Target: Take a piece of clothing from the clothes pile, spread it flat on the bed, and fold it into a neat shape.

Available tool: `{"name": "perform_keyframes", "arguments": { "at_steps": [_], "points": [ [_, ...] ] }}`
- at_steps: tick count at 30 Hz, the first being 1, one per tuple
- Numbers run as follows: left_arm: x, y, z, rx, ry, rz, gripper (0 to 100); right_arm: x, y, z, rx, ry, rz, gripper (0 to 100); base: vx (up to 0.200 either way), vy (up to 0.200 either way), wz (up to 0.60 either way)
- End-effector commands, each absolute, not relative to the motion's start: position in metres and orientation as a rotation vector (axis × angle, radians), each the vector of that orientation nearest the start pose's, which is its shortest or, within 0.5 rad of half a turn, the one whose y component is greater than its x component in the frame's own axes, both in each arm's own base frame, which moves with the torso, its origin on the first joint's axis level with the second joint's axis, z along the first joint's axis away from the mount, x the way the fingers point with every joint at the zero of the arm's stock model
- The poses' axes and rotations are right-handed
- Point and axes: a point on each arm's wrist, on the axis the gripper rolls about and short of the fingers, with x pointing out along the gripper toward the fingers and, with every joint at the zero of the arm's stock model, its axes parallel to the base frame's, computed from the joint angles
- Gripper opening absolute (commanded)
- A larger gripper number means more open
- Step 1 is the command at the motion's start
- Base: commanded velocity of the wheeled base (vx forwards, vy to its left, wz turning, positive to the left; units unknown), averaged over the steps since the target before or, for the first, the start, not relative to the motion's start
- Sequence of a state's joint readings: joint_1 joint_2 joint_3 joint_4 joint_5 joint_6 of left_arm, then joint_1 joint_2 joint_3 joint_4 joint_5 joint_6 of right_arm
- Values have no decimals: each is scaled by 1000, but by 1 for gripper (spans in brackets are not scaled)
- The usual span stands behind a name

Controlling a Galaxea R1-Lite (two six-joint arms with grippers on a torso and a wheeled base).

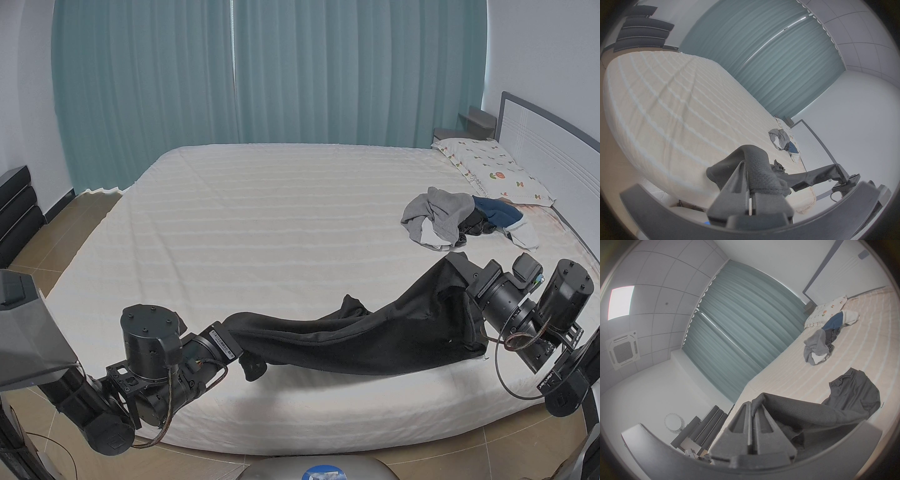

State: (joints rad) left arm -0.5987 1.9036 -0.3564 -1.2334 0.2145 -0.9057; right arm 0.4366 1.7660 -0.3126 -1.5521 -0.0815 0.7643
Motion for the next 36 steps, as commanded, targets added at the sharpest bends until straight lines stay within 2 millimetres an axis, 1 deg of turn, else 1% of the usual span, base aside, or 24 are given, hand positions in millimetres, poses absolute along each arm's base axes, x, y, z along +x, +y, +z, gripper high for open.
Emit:
{"name": "perform_keyframes", "arguments": {
  "at_steps": [1,2,3,4,5,6,8,9,10,12,14,15,16,18,20,21,22,25,26,27,29,30,32,36],
  "points": [
    [220,-148,100,-773,386,-263,0,212,95,169,781,-80,415,0,-200,0,0],
    [219,-147,103,-774,381,-264,0,211,94,172,779,-89,415,0,-200,0,0],
    [214,-145,112,-774,372,-271,0,203,90,183,779,-133,433,0,-200,0,0],
    [213,-143,118,-773,368,-274,0,200,89,188,775,-150,440,0,-200,0,0],
    [212,-143,118,-773,368,-274,0,199,88,189,774,-153,440,0,-200,0,0],
    [207,-140,131,-768,352,-284,0,192,85,198,752,-185,446,0,-200,0,0],
    [202,-136,148,-776,327,-298,0,181,82,214,736,-233,463,0,-200,0,0],
    [202,-136,148,-776,327,-298,0,181,82,214,736,-233,463,0,-200,0,0],
    [197,-133,158,-776,327,-298,0,170,77,230,738,-265,475,0,-200,0,0],
    [195,-132,168,-781,318,-301,0,159,72,246,738,-273,476,0,-200,0,0],
    [199,-131,185,-799,270,-307,0,152,67,271,743,-296,475,0,0,0,0],
    [200,-132,186,-800,267,-307,0,152,67,272,744,-296,476,0,0,0,0],
    [207,-133,201,-815,233,-306,0,151,64,294,747,-307,455,0,0,0,0],
    [215,-131,213,-812,231,-279,0,152,62,315,740,-310,437,0,0,0,0],
    [224,-131,226,-804,251,-248,0,155,59,340,737,-331,424,0,0,0,0],
    [224,-131,226,-804,251,-248,0,155,59,340,737,-331,424,0,0,0,0],
    [231,-130,237,-801,270,-223,0,164,55,353,722,-317,391,0,0,0,0],
    [243,-134,245,-790,295,-202,0,200,55,351,699,-257,311,0,0,0,0],
    [243,-134,245,-790,295,-202,0,200,55,351,699,-257,311,0,0,0,0],
    [254,-136,245,-787,297,-181,0,222,57,347,697,-238,287,0,0,0,0],
    [265,-134,248,-791,290,-165,0,239,58,342,692,-219,266,0,0,0,0],
    [268,-134,248,-790,294,-161,0,244,59,341,690,-212,262,0,0,0,0],
    [286,-136,245,-784,307,-132,0,268,65,329,684,-179,248,0,200,0,0],
    [313,-142,231,-773,343,-96,0,308,75,310,681,-161,225,0,200,0,0]
  ]
}}
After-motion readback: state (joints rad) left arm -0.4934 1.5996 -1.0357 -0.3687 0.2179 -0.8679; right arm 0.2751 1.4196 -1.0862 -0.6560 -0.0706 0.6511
